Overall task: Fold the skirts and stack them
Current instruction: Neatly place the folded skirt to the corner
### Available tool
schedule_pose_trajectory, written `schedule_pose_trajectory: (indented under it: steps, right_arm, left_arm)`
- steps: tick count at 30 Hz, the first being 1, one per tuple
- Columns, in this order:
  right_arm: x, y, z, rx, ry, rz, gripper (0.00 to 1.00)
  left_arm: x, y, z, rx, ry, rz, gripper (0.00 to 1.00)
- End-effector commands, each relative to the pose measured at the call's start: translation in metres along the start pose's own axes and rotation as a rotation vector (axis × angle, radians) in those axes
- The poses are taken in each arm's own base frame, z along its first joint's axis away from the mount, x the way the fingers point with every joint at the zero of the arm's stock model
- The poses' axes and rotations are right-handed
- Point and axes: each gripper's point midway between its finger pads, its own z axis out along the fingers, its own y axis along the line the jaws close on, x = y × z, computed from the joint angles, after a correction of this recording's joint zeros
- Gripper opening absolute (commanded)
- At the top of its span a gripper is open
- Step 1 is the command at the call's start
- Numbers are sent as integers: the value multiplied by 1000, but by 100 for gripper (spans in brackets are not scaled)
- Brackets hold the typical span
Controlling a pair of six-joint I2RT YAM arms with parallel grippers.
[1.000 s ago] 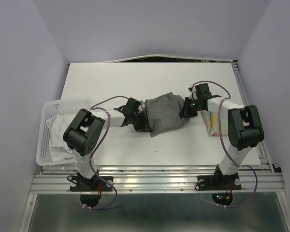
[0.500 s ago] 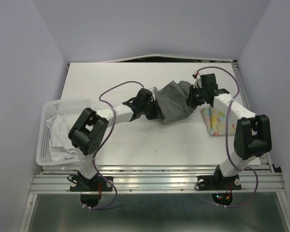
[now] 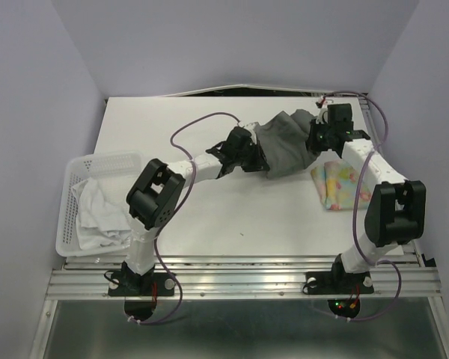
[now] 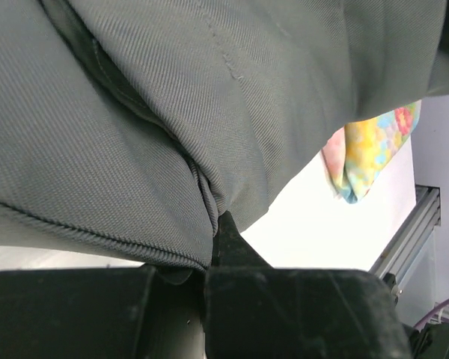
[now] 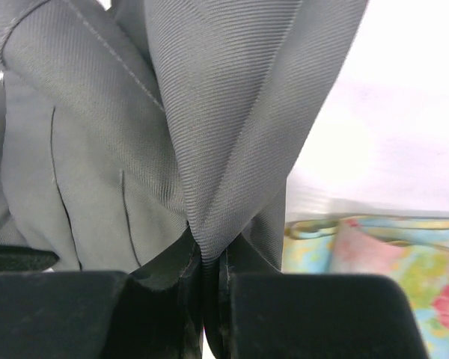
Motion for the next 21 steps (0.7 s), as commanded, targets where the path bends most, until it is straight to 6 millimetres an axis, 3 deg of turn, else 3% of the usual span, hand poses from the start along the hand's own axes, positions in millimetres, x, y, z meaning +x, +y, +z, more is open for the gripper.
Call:
schedule_pose_trajectory:
  steps: [1, 3, 7, 9, 11, 14, 15, 21]
  right_arm:
    - [-66, -16, -21, 32, -184, -26, 1]
    - [-76, -21, -24, 37, -204, -25, 1]
    - [-87, -40, -35, 68, -234, -19, 1]
    - [-90, -53, -43, 93, -252, -5, 1]
    - [-90, -68, -54, 121, -264, -14, 1]
    - [-89, -84, -65, 143, -273, -3, 1]
    - [-87, -99, -71, 169, -274, 11, 1]
    - [-78, -143, -106, 229, -279, 45, 1]
  left_arm:
    - [-42, -56, 1, 130, -125, 92, 0]
    - [-41, -60, 10, 139, -121, 100, 0]
    - [-58, -84, 17, 182, -158, 131, 0]
    - [-54, -92, 26, 204, -145, 145, 0]
    - [-58, -114, 31, 249, -155, 182, 0]
    - [-53, -123, 44, 274, -141, 203, 0]
    - [-52, -127, 46, 287, -137, 207, 0]
    - [-44, -171, 50, 370, -138, 267, 0]
